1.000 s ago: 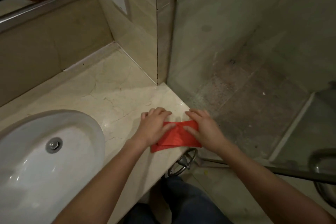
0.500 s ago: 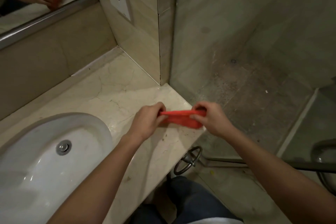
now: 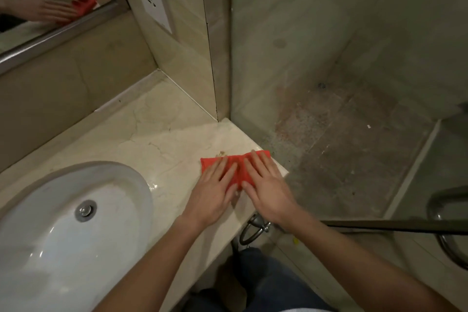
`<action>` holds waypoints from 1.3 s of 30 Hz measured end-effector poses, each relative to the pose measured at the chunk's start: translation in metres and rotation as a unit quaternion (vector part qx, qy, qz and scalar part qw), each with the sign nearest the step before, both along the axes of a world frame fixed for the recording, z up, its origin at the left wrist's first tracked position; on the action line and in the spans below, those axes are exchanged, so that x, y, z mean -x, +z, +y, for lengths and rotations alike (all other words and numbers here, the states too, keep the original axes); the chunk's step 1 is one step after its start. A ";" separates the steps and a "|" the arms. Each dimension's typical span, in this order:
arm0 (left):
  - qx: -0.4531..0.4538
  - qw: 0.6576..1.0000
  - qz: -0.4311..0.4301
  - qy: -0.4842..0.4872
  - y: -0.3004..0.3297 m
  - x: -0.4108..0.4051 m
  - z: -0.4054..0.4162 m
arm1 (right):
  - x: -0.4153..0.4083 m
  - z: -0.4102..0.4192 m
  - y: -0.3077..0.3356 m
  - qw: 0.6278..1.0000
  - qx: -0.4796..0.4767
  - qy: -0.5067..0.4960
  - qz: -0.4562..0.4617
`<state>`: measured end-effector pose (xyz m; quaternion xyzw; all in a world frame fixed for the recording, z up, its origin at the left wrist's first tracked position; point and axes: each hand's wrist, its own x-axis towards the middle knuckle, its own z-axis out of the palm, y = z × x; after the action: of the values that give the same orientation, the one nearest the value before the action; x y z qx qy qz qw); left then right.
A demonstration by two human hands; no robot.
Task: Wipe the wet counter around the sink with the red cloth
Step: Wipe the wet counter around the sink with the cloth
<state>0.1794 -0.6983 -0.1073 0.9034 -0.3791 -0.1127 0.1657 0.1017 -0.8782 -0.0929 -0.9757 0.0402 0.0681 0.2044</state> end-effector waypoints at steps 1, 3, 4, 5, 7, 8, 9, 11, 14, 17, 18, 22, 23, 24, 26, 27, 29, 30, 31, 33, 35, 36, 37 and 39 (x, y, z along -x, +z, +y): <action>-0.037 0.999 0.018 -0.004 -0.004 -0.003 -0.008 | -0.006 0.003 -0.003 0.999 0.014 0.011 0.036; -0.085 0.996 0.028 -0.007 -0.012 0.001 -0.014 | -0.004 0.003 -0.009 0.997 0.039 0.023 0.066; -0.095 0.995 0.027 -0.010 -0.013 0.009 -0.012 | 0.005 0.002 -0.010 0.997 0.042 0.025 0.065; -0.096 0.995 0.027 -0.019 -0.013 0.021 -0.009 | 0.018 0.002 -0.009 0.997 0.037 0.026 0.066; -0.089 0.995 0.024 -0.041 -0.009 0.054 -0.004 | 0.051 0.005 -0.006 0.996 0.018 0.023 0.087; -0.088 0.995 0.024 -0.046 -0.008 0.069 -0.002 | 0.065 0.007 -0.004 0.994 0.015 0.019 0.102; -0.088 0.995 0.025 -0.045 -0.007 0.078 -0.001 | 0.074 0.009 -0.001 0.994 0.021 0.013 0.109; -0.086 0.995 0.025 -0.040 -0.010 0.075 -0.003 | 0.072 0.010 0.002 0.993 0.032 0.005 0.118; -0.075 0.996 0.021 -0.036 -0.018 0.034 -0.017 | 0.030 0.000 0.005 0.993 0.025 -0.001 0.115; -0.089 0.996 0.026 -0.009 -0.019 -0.025 -0.039 | -0.028 -0.015 -0.003 0.996 0.003 -0.012 0.087; -0.099 0.995 0.028 -0.001 -0.018 -0.042 -0.043 | -0.046 -0.018 -0.006 0.996 -0.012 -0.014 0.085; -0.098 0.995 0.029 0.016 -0.014 -0.066 -0.039 | -0.075 -0.019 -0.016 0.997 -0.019 0.023 0.077; -0.093 0.995 0.028 0.020 -0.015 -0.061 -0.034 | -0.069 -0.019 -0.017 0.997 -0.007 0.037 0.068; -0.088 0.996 0.023 0.022 -0.017 -0.050 -0.029 | -0.060 -0.019 -0.017 0.996 0.008 0.056 0.063; -0.071 0.997 0.020 0.022 -0.019 -0.017 -0.013 | -0.032 -0.015 -0.010 0.993 0.018 0.097 0.070; -0.062 0.997 0.030 0.021 -0.020 0.003 -0.004 | -0.016 -0.009 -0.005 0.989 0.015 0.118 0.084; -0.057 0.996 0.059 0.035 -0.020 0.044 0.014 | 0.016 0.003 0.004 0.980 0.004 0.156 0.123; -0.058 0.995 0.067 0.042 -0.019 0.059 0.022 | 0.026 0.007 0.004 0.977 0.001 0.167 0.132; -0.059 0.995 0.071 0.045 -0.020 0.068 0.028 | 0.030 0.010 0.003 0.977 -0.002 0.169 0.131; -0.055 0.994 0.074 0.062 -0.021 0.062 0.035 | 0.019 0.015 -0.004 0.980 -0.011 0.167 0.111; -0.048 0.993 0.061 0.093 -0.023 0.034 0.041 | -0.012 0.022 -0.011 0.981 -0.012 0.169 0.090; -0.049 0.992 0.046 0.105 -0.024 0.016 0.045 | -0.032 0.027 -0.015 0.981 -0.006 0.173 0.084; -0.054 0.991 0.033 0.115 -0.026 -0.003 0.051 | -0.055 0.034 -0.018 0.981 0.001 0.177 0.078; -0.064 0.988 0.020 0.138 -0.027 -0.044 0.064 | -0.101 0.053 -0.022 0.983 0.007 0.174 0.066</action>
<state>0.2230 -0.6340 -0.1344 0.9534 -0.2391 -0.1308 0.1293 0.2025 -0.8252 -0.1151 -0.9627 -0.1163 0.1661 0.1792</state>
